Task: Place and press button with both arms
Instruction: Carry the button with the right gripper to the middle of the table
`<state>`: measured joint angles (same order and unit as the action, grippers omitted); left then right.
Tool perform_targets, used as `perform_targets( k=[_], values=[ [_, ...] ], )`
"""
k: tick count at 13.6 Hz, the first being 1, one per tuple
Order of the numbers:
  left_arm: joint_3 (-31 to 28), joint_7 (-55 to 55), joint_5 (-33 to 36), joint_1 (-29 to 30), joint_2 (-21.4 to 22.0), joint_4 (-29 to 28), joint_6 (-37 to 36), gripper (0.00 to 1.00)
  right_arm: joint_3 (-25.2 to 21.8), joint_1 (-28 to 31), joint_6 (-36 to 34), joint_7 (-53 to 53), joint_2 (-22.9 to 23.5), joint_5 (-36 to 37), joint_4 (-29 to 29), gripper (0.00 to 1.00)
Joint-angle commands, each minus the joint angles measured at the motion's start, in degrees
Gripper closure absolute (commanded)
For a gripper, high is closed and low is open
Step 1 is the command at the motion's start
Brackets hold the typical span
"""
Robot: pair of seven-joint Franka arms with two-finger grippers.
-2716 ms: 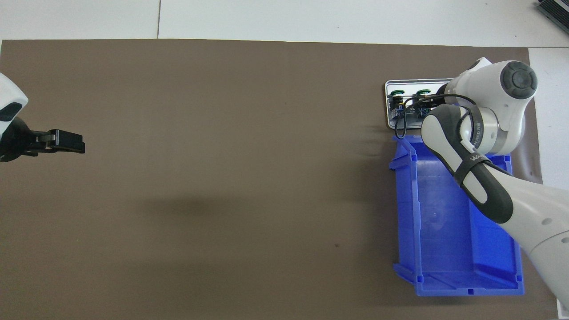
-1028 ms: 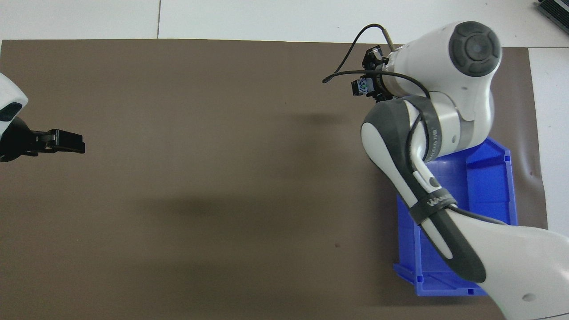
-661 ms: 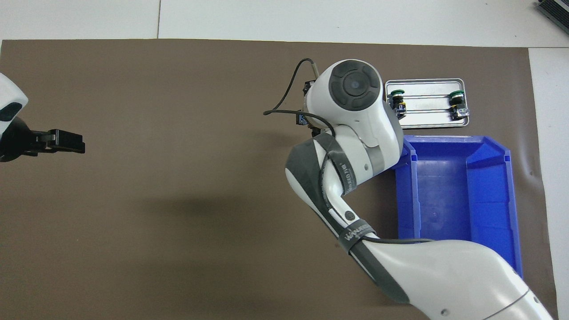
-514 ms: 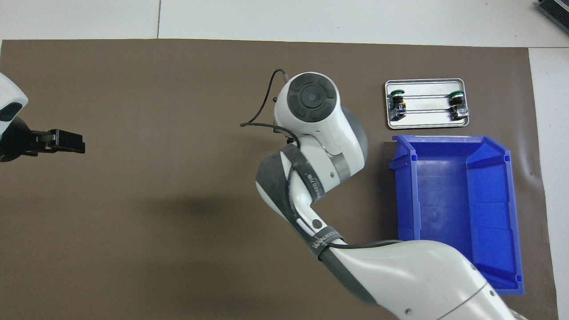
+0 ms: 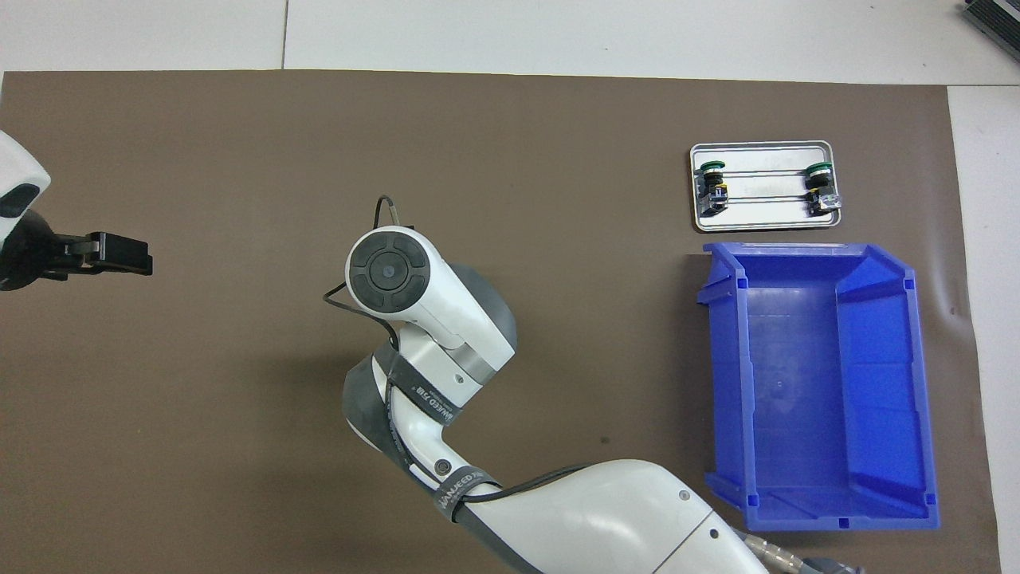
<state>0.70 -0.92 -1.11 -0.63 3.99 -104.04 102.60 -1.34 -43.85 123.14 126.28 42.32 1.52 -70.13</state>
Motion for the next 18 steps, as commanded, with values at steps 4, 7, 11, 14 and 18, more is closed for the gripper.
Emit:
perform_targets(
  k=[4, 7, 11, 14, 18],
  values=[
    [0.2, 0.6, 0.9, 0.3, 1.9, -1.9, -0.1, 0.00, 0.0, -2.5, 3.3, 4.9, 3.7, 4.4, 0.7, 1.00],
    [0.2, 0.6, 0.9, 0.3, 1.9, -1.9, -0.1, 0.00, 0.0, -2.9, 2.9, 5.6, 4.3, 5.2, 0.8, 1.00],
    [0.2, 0.5, 0.9, 0.3, 1.9, -1.9, -0.1, 0.00, 0.0, -4.1, 3.2, 5.6, 4.1, 6.7, 0.7, 0.28],
    [0.2, 0.5, 0.9, 0.3, 1.9, -1.9, -0.1, 0.00, 0.1, -4.2, 2.3, 4.9, 2.3, 9.9, 0.7, 0.00],
    [0.2, 0.6, 0.9, 0.3, 1.9, -1.9, -0.1, 0.00, 0.0, -1.5, 0.0, -3.0, -2.8, 9.8, -0.7, 0.00]
  ],
)
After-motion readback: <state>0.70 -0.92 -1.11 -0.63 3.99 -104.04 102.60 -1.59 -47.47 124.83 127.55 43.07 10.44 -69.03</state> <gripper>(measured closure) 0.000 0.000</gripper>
